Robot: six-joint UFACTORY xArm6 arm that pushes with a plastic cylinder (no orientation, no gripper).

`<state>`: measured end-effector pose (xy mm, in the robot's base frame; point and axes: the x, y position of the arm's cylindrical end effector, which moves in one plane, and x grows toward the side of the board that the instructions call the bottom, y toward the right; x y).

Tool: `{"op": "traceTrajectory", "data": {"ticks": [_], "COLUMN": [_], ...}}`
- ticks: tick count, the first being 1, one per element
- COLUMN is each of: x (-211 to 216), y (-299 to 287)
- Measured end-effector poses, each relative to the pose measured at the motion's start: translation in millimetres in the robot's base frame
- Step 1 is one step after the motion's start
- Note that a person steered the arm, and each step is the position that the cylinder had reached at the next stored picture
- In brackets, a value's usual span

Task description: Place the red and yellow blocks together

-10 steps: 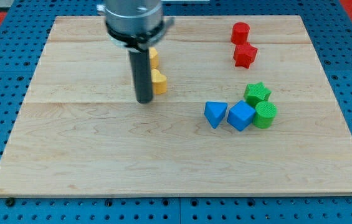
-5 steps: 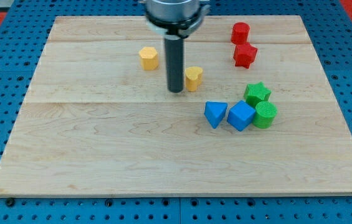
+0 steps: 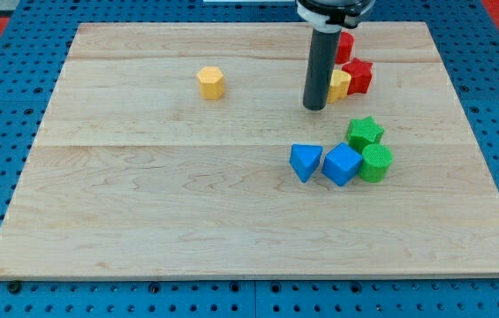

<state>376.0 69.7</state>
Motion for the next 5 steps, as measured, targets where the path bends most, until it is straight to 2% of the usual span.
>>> {"op": "traceTrajectory", "data": {"ticks": [1, 2, 4, 5], "x": [0, -13, -52, -64], "y": [-87, -140, -135, -185]}}
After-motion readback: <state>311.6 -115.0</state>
